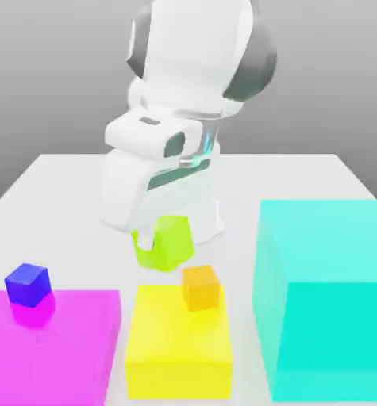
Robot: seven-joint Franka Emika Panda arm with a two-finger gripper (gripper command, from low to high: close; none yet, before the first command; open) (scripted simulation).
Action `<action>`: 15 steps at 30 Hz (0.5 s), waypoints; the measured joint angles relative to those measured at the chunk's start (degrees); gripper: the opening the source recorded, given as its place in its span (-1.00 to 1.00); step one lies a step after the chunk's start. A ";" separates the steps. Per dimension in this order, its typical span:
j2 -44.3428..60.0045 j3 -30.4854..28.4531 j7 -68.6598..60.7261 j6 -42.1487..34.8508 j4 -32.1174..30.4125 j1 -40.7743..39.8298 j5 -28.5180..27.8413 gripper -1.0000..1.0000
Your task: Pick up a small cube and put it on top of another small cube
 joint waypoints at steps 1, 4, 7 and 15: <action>0.19 -1.23 -0.76 -0.10 0.07 -1.06 0.05 -1.00; 0.86 -4.94 -3.06 -0.38 0.29 -4.24 0.20 -1.00; 1.65 -8.67 -5.39 -0.65 0.51 -7.38 0.39 -1.00; 1.58 -19.35 -14.24 5.16 -5.67 -12.18 8.48 -1.00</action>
